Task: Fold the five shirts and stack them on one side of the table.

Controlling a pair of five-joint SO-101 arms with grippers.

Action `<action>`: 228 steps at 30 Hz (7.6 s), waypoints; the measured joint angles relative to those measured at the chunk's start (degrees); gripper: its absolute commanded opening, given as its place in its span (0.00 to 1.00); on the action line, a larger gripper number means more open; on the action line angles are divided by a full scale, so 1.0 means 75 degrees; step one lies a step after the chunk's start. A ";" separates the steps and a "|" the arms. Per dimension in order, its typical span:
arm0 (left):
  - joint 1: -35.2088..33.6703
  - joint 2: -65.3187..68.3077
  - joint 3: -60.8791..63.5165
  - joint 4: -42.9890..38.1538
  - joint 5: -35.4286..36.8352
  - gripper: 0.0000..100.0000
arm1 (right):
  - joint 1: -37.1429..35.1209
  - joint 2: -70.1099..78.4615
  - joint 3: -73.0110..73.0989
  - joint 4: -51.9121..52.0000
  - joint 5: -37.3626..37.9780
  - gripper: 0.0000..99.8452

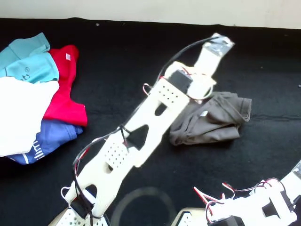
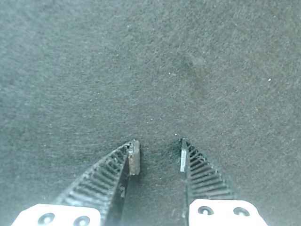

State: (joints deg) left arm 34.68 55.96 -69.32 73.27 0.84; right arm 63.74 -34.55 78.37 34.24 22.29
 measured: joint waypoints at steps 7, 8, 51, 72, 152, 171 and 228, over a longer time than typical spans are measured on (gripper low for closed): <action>0.0223 0.0903 0.0012 0.0000 0.0000 0.01 | 0.0000 -0.0012 0.0000 0.0000 0.0000 0.15; 0.0293 0.0973 0.0012 0.0000 0.0000 0.01 | 0.0000 -0.0012 0.0000 0.0000 0.0000 0.15; 0.2110 0.1664 -0.1700 0.0914 0.0000 0.01 | 0.0000 -0.0012 0.0000 0.0000 0.0000 0.15; 0.0610 -0.1032 -0.1676 0.2755 -0.0012 0.01 | 0.0000 -0.0012 0.0000 0.0000 0.0000 0.15; -1.0034 -0.3856 0.2684 0.3692 -0.1981 0.14 | -0.5509 0.7467 -1.1956 0.4982 -0.1067 0.27; -0.8850 -0.4419 0.4911 0.3645 -0.1770 0.14 | -0.6084 0.9647 -1.4101 0.4982 -0.1067 0.09; -0.8815 -0.4513 0.4911 0.3645 -0.1770 0.14 | -0.7338 0.9811 -1.6059 0.5368 -0.1067 0.19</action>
State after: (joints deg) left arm -31.43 22.11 -32.48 100.62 -12.44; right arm 8.70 39.03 -42.07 74.51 14.29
